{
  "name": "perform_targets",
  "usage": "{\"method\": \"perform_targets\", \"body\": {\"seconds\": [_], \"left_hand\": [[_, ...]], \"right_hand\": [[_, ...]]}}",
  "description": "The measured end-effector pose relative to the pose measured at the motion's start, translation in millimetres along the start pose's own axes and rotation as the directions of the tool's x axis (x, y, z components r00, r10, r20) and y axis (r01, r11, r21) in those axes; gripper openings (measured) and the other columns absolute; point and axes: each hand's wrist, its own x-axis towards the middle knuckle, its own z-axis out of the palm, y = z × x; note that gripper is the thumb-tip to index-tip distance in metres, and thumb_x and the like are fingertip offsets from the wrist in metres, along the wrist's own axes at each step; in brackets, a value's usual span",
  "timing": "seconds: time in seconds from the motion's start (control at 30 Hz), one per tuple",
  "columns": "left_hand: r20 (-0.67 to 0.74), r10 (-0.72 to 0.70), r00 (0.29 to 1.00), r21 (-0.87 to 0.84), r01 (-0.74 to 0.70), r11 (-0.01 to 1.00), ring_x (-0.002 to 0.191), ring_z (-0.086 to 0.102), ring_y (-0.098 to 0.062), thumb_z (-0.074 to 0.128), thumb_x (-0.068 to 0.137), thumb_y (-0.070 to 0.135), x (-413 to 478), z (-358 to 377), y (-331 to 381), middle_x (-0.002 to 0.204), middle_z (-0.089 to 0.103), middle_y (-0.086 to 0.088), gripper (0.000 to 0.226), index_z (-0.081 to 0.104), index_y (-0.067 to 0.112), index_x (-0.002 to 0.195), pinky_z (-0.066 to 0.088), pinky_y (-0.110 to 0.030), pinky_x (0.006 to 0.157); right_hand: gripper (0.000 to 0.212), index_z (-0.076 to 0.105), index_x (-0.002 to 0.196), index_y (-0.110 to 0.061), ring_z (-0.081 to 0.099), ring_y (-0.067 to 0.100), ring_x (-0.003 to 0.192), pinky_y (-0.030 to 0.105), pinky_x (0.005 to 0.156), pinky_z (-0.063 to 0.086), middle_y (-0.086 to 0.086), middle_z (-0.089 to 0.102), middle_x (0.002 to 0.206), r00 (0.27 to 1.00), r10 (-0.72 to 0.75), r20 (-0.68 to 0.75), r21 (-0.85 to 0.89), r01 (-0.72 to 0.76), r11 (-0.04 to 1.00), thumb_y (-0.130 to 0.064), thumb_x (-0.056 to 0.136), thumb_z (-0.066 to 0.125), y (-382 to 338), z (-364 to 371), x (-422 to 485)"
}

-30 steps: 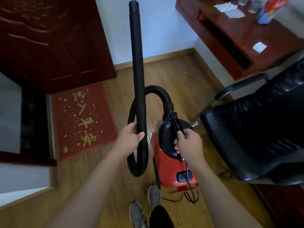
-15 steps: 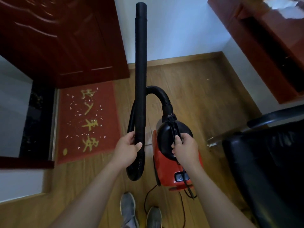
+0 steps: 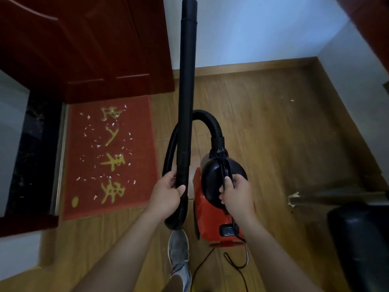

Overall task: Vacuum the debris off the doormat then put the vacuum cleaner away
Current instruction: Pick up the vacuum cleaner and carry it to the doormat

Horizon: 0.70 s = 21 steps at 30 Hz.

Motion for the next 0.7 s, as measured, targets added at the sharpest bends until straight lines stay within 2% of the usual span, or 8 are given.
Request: {"method": "perform_targets", "body": {"seconds": [0.07,0.17,0.3,0.4,0.47,0.53,0.6,0.7], "left_hand": [[0.011,-0.019,1.000,-0.001,0.019,1.000,0.101,0.059,0.004,0.055,0.101,-0.003,30.5,-2.6,-10.9,0.103,0.060,0.027,0.043,0.058,0.024,0.134,0.043,-0.017,0.081],[0.029,-0.046,0.999,0.011,0.045,0.999,0.091,0.055,0.011,0.055,0.101,0.000,72.2,-3.5,-30.5,0.100,0.060,0.026,0.036,0.056,0.032,0.116,0.040,-0.011,0.071],[0.041,-0.093,0.995,0.008,0.093,0.996,0.096,0.063,0.000,0.055,0.100,-0.004,122.6,1.5,-59.7,0.101,0.067,0.018,0.033,0.060,0.029,0.106,0.045,-0.008,0.066],[0.049,-0.104,0.993,0.005,0.103,0.995,0.093,0.063,-0.001,0.054,0.100,-0.007,150.5,8.7,-80.1,0.099,0.069,0.014,0.040,0.060,0.033,0.097,0.044,-0.013,0.071],[0.051,-0.119,0.992,0.005,0.119,0.993,0.093,0.065,-0.002,0.054,0.100,-0.005,167.2,13.8,-94.1,0.099,0.070,0.012,0.038,0.060,0.033,0.097,0.045,-0.017,0.072],[0.053,-0.137,0.989,0.011,0.137,0.991,0.092,0.066,-0.003,0.054,0.101,-0.003,181.4,17.7,-107.8,0.099,0.071,0.012,0.036,0.061,0.033,0.099,0.045,-0.016,0.069],[0.058,-0.147,0.987,0.020,0.146,0.989,0.091,0.065,-0.002,0.054,0.102,0.000,194.1,22.1,-120.5,0.098,0.071,0.014,0.034,0.061,0.033,0.100,0.043,-0.013,0.066],[0.058,-0.169,0.984,0.014,0.169,0.986,0.094,0.062,0.003,0.053,0.104,0.003,210.4,30.1,-138.5,0.105,0.071,0.014,0.030,0.063,0.031,0.109,0.041,-0.015,0.069]], "right_hand": [[0.031,0.058,0.079,-0.014,0.063,0.019,0.058,0.048,0.062,0.055,0.001,0.064,0.066,1.000,0.012,0.015,-0.006,-0.012,1.000,-0.024,0.105,0.045,9.3,18.1,24.4],[0.031,0.057,0.078,-0.013,0.062,0.019,0.057,0.049,0.063,0.055,0.002,0.064,0.066,0.999,0.029,0.023,0.001,-0.029,1.000,-0.023,0.105,0.045,26.5,45.7,60.4],[0.031,0.056,0.076,-0.015,0.060,0.013,0.054,0.034,0.051,0.049,0.001,0.063,0.065,0.999,0.029,0.019,-0.003,-0.029,1.000,-0.022,0.104,0.045,52.8,78.3,99.5],[0.030,0.057,0.079,-0.016,0.061,0.014,0.056,0.030,0.051,0.048,0.001,0.065,0.068,0.998,0.055,0.037,-0.002,-0.055,0.999,-0.024,0.105,0.045,72.1,96.9,124.4],[0.028,0.058,0.081,-0.017,0.062,0.014,0.058,0.032,0.053,0.050,0.002,0.065,0.070,0.998,0.056,0.037,0.003,-0.056,0.998,-0.024,0.105,0.046,85.7,107.5,140.5],[0.028,0.058,0.079,-0.018,0.062,0.014,0.057,0.032,0.053,0.050,0.002,0.065,0.069,0.998,0.059,0.030,0.000,-0.059,0.998,-0.023,0.105,0.046,99.4,116.9,155.0],[0.028,0.058,0.079,-0.018,0.063,0.015,0.057,0.032,0.053,0.051,0.002,0.066,0.069,0.998,0.065,0.024,-0.008,-0.065,0.998,-0.023,0.105,0.047,113.3,124.5,167.4],[0.025,0.060,0.083,-0.018,0.064,0.015,0.058,0.031,0.054,0.052,0.002,0.066,0.070,0.997,0.072,0.032,-0.010,-0.072,0.997,-0.023,0.105,0.047,132.7,133.1,181.2]]}}
